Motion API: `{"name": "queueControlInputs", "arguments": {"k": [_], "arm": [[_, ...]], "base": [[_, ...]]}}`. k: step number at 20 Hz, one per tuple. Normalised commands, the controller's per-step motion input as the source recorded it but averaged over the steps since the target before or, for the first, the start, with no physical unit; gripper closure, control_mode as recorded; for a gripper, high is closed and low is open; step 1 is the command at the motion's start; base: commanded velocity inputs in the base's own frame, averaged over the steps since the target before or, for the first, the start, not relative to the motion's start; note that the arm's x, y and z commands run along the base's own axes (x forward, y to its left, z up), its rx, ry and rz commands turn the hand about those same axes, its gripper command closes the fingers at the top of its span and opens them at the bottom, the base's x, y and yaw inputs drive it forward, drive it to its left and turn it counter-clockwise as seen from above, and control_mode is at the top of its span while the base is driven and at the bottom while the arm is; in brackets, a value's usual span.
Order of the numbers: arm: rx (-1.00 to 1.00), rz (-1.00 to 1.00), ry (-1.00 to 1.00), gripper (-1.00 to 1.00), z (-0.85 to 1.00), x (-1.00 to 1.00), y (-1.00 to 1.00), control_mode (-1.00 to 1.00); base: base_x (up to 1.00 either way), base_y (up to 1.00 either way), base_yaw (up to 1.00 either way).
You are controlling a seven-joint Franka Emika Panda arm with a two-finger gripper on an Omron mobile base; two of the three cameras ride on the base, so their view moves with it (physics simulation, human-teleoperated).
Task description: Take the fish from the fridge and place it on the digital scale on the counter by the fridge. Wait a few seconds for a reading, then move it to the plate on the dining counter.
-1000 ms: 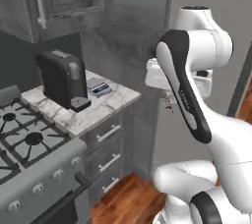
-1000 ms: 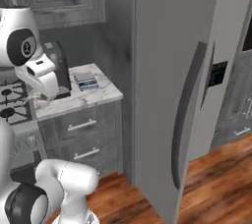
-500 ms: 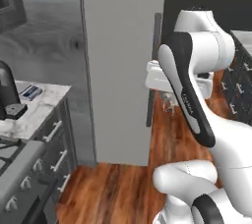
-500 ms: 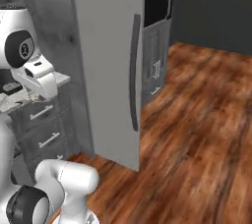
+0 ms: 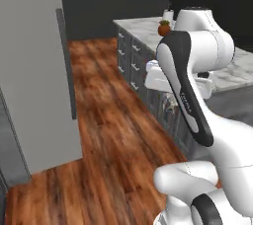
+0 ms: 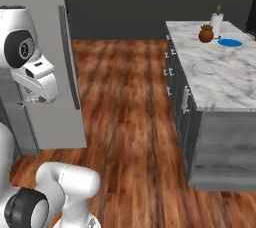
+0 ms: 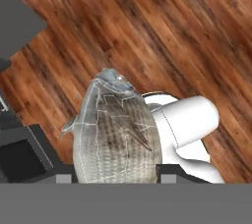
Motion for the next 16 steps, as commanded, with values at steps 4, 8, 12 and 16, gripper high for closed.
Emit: {"name": "queueControlInputs", "arguments": {"k": [4, 8, 12, 16], "arm": [[0.00, 0.00, 0.00, 1.00, 0.00, 0.00, 0.00, 1.00], [0.00, 0.00, 0.00, 1.00, 0.00, 0.00, 0.00, 1.00], [0.00, 0.00, 0.00, 1.00, 0.00, 0.00, 0.00, 1.00], [0.00, 0.00, 0.00, 1.00, 0.00, 0.00, 0.00, 1.00]], "base": [[-0.64, -0.38, -0.64], [-0.14, -0.97, -0.41], [0.00, -1.00, -0.08], [0.03, -1.00, 0.02]]}}
